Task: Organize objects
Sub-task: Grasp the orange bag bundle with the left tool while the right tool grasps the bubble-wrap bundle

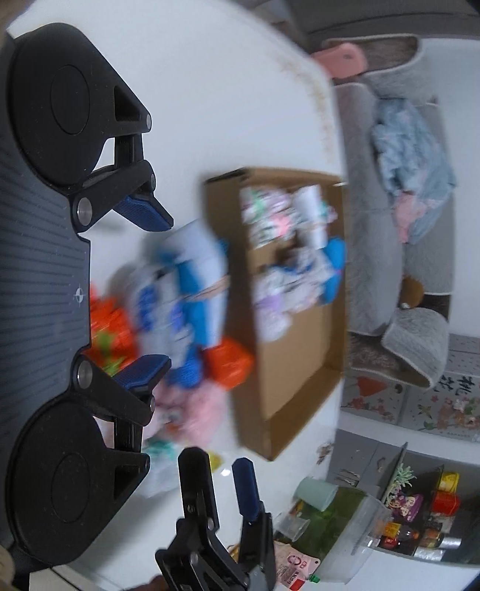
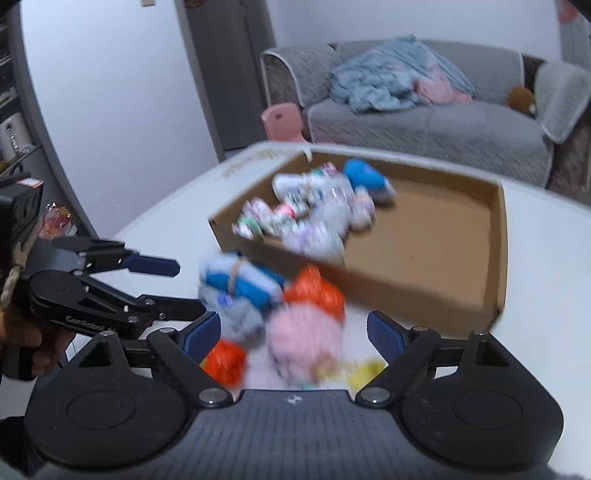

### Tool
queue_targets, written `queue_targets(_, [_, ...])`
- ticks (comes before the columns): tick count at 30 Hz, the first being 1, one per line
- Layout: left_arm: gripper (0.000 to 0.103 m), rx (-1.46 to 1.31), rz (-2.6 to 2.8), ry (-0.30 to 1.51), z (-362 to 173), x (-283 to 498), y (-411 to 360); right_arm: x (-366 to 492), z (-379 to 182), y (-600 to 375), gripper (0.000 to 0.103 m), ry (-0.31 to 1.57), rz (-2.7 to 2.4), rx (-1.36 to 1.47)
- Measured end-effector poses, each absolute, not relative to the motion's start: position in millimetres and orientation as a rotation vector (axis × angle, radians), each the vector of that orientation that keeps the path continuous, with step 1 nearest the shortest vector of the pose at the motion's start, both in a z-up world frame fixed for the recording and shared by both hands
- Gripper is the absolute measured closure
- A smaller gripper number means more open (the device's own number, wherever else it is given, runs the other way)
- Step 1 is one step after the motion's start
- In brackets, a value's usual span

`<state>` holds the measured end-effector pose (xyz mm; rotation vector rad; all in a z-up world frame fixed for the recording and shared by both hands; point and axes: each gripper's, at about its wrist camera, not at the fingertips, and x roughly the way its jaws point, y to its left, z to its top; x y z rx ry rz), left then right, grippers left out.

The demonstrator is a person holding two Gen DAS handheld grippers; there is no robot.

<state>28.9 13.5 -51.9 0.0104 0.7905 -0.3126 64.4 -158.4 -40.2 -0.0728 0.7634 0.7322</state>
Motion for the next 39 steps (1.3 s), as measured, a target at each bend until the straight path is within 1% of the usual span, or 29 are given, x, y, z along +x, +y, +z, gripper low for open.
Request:
queue_targets(5, [0.024, -0.063, -0.319, 0.813, -65.4, 18.7, 11.2, 58.8, -67.5, -169.3, 0.019, 0.798, 0.694, -0.051])
queue_targets(14, [0.021, -0.079, -0.314, 0.815, -69.5, 7.4, 11.5, 46.8, -84.4, -185.3, 0.019, 0.803, 0.66, -0.08])
queue_targets(17, [0.02, -0.048, -0.318, 0.806, -70.4, 1.3, 7.6, 43.0, -87.3, -191.2, 0.019, 0.796, 0.654, -0.087])
queue_targets(19, [0.02, -0.026, -0.328, 0.809, -72.9, -3.3, 4.8, 42.4, -88.6, -193.4, 0.021, 0.798, 0.653, -0.089])
queue_targets(24, [0.02, 0.032, -0.354, 0.815, -81.0, -14.8, -3.2, 36.1, -90.3, -203.1, 0.021, 0.789, 0.651, -0.097])
queue_targets(31, [0.02, 0.072, -0.333, 0.802, -81.0, -7.9, -11.9, 37.0, -89.3, -203.0, 0.021, 0.759, 0.661, -0.112])
queue_targets(35, [0.021, 0.104, -0.32, 0.786, -83.5, -5.1, -17.1, 38.5, -89.5, -195.0, 0.021, 0.741, 0.677, -0.154])
queue_targets(39, [0.027, 0.149, -0.319, 0.775, -84.8, -3.8, -25.0, 37.5, -93.3, -190.7, 0.021, 0.736, 0.675, -0.198])
